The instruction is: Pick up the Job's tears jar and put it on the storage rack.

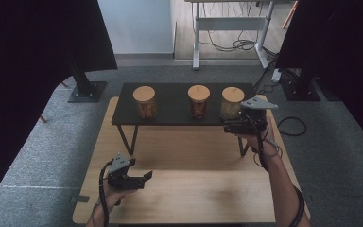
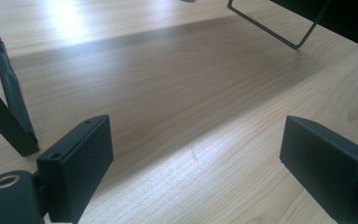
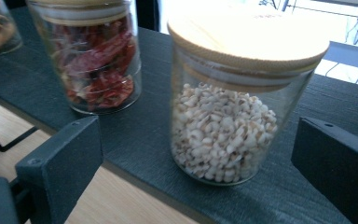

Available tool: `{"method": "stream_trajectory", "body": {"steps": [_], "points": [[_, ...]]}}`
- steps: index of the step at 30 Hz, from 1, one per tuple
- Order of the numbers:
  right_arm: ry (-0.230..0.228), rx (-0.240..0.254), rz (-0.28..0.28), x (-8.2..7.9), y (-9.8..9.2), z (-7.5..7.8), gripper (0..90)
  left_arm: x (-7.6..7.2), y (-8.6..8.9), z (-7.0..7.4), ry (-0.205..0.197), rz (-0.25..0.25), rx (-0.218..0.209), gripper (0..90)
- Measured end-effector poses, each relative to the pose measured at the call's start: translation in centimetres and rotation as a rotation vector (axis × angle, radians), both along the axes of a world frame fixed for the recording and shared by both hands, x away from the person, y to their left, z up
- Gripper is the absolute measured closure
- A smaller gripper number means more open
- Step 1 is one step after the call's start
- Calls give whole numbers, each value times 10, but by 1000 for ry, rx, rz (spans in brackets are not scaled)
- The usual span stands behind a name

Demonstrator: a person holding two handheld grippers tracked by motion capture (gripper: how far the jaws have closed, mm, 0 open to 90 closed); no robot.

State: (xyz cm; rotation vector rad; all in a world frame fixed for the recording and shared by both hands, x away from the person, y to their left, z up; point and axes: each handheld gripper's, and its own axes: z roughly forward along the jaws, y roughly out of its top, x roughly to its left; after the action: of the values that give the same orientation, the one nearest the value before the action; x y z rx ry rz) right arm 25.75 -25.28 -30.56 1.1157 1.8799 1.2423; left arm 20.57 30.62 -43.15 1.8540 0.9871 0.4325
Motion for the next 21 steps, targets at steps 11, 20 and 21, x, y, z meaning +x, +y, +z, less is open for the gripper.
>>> {"method": "stream_trajectory", "body": {"steps": [11, 20, 21], "points": [[-14, 3, 10, -16, -3, -7, 14, -1, 1, 0, -5, 0, -2, 88], [-21, 15, 29, -28, -7, -18, 14, -1, 0, 0, -3, -2, 6, 89], [-22, 17, 28, -30, -6, -19, 14, -1, 0, 0, -3, -4, 7, 88]]}}
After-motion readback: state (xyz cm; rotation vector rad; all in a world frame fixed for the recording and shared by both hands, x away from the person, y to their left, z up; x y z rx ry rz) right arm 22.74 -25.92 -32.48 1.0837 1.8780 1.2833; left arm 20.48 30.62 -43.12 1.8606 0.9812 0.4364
